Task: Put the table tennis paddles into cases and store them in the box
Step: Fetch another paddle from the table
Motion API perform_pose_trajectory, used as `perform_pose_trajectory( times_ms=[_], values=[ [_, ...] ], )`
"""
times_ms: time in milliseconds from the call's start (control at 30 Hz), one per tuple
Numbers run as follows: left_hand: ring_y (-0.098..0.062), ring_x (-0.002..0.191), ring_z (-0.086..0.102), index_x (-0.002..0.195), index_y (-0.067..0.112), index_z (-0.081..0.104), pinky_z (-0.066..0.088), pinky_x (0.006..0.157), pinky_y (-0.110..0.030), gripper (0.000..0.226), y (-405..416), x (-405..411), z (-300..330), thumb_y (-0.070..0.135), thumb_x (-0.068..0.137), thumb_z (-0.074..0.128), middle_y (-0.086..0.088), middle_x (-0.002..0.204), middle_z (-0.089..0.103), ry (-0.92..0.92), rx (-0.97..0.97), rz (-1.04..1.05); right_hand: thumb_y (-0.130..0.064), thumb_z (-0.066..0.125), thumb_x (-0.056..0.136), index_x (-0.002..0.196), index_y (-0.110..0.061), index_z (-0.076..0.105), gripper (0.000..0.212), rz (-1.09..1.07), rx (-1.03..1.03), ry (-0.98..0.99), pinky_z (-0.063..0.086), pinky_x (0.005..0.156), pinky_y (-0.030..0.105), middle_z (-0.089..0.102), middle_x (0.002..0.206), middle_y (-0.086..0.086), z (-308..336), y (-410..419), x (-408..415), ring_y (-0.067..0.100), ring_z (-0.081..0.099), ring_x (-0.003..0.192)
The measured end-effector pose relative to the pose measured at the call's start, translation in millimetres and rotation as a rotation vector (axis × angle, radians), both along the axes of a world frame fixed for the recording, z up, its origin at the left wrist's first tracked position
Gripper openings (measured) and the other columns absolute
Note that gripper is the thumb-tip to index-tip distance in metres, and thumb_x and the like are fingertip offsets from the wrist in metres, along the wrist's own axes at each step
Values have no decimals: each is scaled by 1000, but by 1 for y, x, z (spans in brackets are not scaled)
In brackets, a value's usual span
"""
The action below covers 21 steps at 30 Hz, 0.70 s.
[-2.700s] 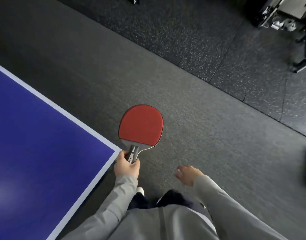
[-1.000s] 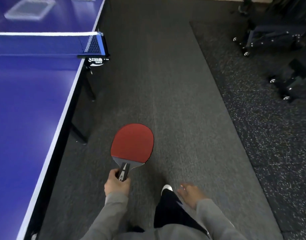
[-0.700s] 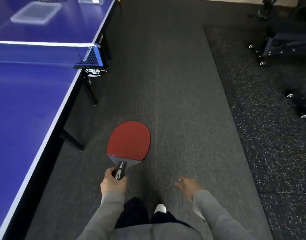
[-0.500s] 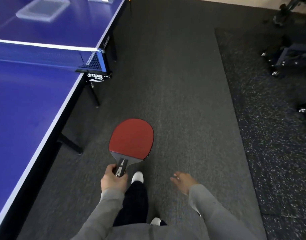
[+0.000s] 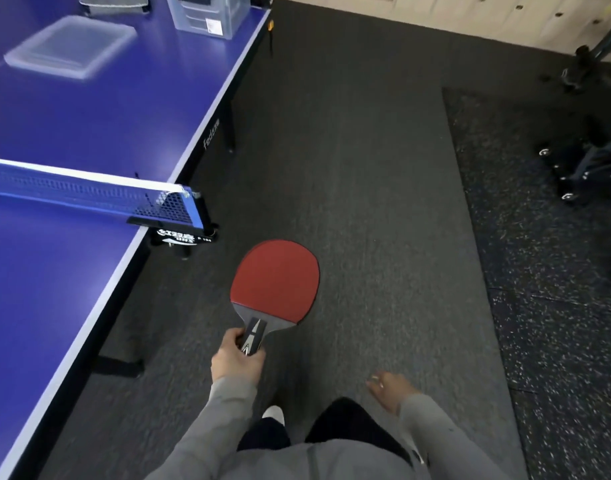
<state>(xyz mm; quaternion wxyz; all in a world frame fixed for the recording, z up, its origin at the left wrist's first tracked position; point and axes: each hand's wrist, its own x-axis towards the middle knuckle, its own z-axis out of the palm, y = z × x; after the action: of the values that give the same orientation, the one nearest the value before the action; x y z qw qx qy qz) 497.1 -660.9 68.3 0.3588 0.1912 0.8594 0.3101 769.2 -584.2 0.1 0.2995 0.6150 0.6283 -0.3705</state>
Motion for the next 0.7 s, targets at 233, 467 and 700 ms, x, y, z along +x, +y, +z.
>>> perform_pose_trajectory(
  times_ms=[233,467,700],
  values=[
    [-31,92,62,111,17,60,49,81,-34,35,123,-7,-8,16,77,68,-8,95,68,10,-18,80,-40,38,100,136,-13,47,46,115,1,4,40,102,30,52,139,10,-12,142,-21,27,49,127],
    [-27,83,56,112,15,59,47,75,-31,35,244,-6,-4,15,78,68,-5,87,62,21,-50,280,-44,36,99,141,-13,39,51,403,30,38,40,105,40,48,142,12,-2,305,-64,30,46,129],
    [-25,80,56,112,15,59,44,75,-29,37,325,-25,1,12,76,68,-1,84,60,26,-42,462,-43,34,100,141,-15,38,50,643,26,40,39,105,39,47,142,10,6,421,-107,27,46,130]
  ],
)
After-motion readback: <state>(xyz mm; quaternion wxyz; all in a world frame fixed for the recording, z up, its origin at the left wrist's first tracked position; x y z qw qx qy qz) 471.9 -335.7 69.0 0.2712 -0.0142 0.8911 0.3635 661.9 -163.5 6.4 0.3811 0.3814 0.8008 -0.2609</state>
